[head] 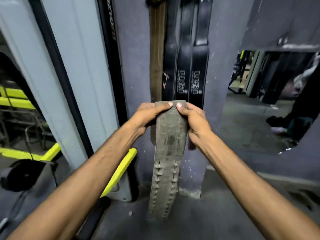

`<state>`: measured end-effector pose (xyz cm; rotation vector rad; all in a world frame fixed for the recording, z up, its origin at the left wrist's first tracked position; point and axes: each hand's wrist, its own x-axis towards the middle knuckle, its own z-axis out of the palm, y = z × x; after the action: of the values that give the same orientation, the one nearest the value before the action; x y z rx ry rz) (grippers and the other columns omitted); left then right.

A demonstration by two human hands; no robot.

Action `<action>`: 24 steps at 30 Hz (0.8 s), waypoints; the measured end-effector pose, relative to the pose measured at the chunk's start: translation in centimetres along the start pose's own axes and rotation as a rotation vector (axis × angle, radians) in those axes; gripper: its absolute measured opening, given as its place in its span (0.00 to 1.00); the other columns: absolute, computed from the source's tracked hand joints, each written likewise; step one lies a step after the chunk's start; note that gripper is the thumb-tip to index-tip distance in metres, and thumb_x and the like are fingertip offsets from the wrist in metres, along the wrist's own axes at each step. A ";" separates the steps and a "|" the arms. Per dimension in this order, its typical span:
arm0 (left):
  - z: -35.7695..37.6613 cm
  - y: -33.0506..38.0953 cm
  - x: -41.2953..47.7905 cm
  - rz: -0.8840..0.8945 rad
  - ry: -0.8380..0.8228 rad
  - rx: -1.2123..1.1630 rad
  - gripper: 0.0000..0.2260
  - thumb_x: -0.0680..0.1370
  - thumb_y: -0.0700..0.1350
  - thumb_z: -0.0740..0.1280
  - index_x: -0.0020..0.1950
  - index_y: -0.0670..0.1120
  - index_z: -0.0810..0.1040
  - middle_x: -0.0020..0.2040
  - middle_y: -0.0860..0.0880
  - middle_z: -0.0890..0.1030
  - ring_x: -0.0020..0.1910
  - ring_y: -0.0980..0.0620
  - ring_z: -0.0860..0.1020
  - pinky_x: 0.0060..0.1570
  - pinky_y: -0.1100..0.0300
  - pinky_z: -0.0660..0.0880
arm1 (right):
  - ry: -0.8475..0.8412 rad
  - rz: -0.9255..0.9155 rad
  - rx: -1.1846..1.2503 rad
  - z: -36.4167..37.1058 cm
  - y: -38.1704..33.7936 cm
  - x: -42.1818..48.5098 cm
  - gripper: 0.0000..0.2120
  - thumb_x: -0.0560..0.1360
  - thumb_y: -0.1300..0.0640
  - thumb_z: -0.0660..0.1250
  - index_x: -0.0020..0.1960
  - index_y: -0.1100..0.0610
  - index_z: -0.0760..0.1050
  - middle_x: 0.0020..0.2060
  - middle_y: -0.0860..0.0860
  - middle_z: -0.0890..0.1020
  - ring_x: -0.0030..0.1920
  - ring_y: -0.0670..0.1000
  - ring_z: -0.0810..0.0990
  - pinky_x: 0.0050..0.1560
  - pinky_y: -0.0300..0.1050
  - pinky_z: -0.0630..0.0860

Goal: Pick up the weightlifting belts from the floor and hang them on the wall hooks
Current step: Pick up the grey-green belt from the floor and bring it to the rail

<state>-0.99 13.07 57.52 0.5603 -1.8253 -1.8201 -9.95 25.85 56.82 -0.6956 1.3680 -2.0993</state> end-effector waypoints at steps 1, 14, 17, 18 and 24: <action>0.1 2.1 -1.1 0.057 0.010 0.012 0.16 0.72 0.49 0.76 0.53 0.39 0.85 0.45 0.45 0.86 0.40 0.53 0.83 0.43 0.62 0.78 | 0.001 -0.023 0.016 1.2 -2.2 -0.6 0.08 0.79 0.65 0.66 0.56 0.67 0.80 0.37 0.55 0.86 0.35 0.49 0.85 0.36 0.41 0.82; -0.4 4.5 -12.9 0.339 -0.246 0.401 0.08 0.71 0.45 0.78 0.43 0.41 0.84 0.39 0.55 0.84 0.38 0.61 0.80 0.40 0.58 0.80 | 0.024 -0.361 0.025 9.9 -21.7 -5.8 0.05 0.77 0.60 0.70 0.43 0.59 0.82 0.37 0.54 0.85 0.37 0.51 0.82 0.43 0.47 0.82; -1.4 7.9 -13.6 0.395 -0.326 0.373 0.06 0.69 0.48 0.79 0.41 0.49 0.84 0.36 0.59 0.84 0.37 0.64 0.79 0.40 0.68 0.74 | 0.024 -0.406 0.055 10.1 -23.3 -6.9 0.05 0.77 0.61 0.70 0.51 0.61 0.82 0.39 0.54 0.85 0.38 0.51 0.82 0.45 0.47 0.82; -1.6 9.7 -13.6 0.426 -0.317 0.287 0.12 0.66 0.55 0.80 0.45 0.51 0.85 0.41 0.57 0.86 0.40 0.62 0.81 0.43 0.66 0.76 | 0.024 -0.406 0.067 10.1 -23.5 -7.1 0.05 0.77 0.61 0.70 0.52 0.61 0.82 0.38 0.54 0.85 0.37 0.51 0.83 0.45 0.48 0.83; -1.8 22.0 -11.2 0.300 -0.272 -0.195 0.32 0.66 0.70 0.71 0.53 0.43 0.80 0.44 0.46 0.78 0.38 0.53 0.75 0.42 0.60 0.75 | -0.060 -0.406 0.007 10.6 -23.2 -8.3 0.07 0.78 0.60 0.69 0.50 0.64 0.83 0.38 0.55 0.86 0.37 0.51 0.83 0.42 0.46 0.83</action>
<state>10.23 19.01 78.82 -0.0354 -1.7573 -1.9033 -0.43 32.57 80.97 -1.1011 1.2669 -2.3638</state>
